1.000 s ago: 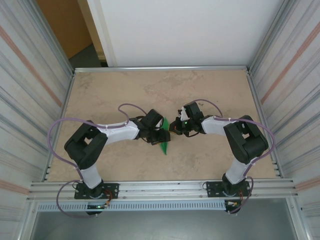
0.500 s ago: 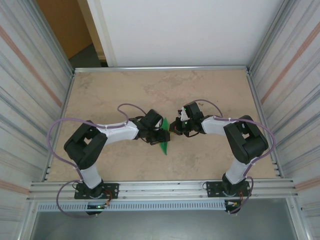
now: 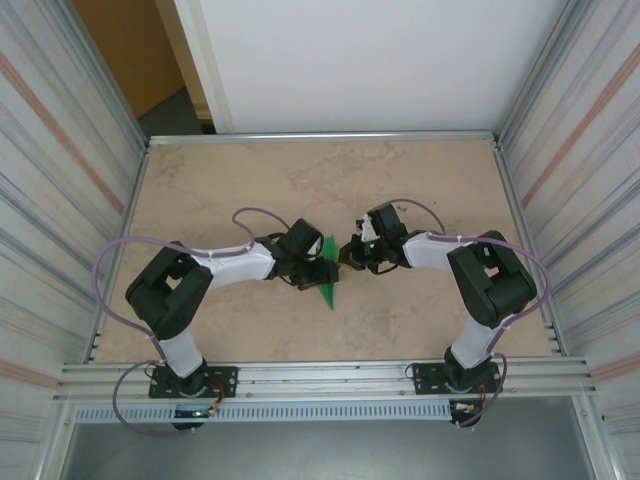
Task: Fold a paper plane with a square sheet of paper (pick it up from the middle)
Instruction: Move a paper plane to the center of the table.
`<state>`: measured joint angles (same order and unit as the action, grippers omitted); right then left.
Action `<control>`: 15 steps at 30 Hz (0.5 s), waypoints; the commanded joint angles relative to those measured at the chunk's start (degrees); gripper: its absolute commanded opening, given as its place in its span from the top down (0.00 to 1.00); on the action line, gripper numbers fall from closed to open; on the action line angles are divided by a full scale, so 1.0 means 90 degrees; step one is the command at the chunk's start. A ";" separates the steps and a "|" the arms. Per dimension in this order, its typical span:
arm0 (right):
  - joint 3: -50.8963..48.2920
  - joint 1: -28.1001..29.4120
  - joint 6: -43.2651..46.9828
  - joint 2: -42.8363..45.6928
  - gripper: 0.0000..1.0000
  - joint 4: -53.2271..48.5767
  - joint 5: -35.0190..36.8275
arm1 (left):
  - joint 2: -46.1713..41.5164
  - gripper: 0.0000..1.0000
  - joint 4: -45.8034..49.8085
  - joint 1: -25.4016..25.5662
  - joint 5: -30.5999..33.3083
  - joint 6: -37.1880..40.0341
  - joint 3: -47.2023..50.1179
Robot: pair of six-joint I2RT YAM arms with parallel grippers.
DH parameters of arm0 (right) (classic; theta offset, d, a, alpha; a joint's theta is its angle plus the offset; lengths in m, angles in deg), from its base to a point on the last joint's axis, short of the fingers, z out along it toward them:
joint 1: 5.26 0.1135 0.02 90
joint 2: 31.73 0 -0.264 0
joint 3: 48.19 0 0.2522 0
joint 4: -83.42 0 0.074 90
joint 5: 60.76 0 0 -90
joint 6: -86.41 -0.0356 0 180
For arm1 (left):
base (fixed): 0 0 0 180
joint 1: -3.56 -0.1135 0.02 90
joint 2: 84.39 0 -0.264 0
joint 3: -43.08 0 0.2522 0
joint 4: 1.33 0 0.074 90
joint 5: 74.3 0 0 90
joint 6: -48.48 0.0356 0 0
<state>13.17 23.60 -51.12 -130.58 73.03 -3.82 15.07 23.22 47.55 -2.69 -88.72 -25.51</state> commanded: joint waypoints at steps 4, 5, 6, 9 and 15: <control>0.0122 -0.0022 -0.0013 0.0018 1.00 -0.0143 -0.0057 | -0.0158 0.56 -0.0118 -0.0134 -0.0107 0.0034 0.0127; 0.0122 -0.0023 -0.0012 0.0018 1.00 -0.0141 -0.0057 | -0.0155 0.56 -0.0145 -0.0132 -0.0122 0.0032 0.0139; 0.0122 -0.0023 -0.0013 0.0012 1.00 -0.0143 -0.0057 | -0.0145 0.56 -0.0153 -0.0132 -0.0128 0.0030 0.0127; 0.0132 -0.0024 -0.0003 -0.0003 1.00 -0.0137 -0.0067 | -0.0145 0.52 -0.0245 -0.0132 -0.0210 0.0038 0.0142; 0.0132 -0.0023 -0.0003 -0.0013 1.00 -0.0138 -0.0062 | -0.0299 0.46 -0.0461 -0.0146 -0.0270 0.0144 0.0242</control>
<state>13.17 23.60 -51.12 -130.60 73.03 -3.82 14.83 20.42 46.63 -4.40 -88.70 -24.12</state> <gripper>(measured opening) 0.043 0.539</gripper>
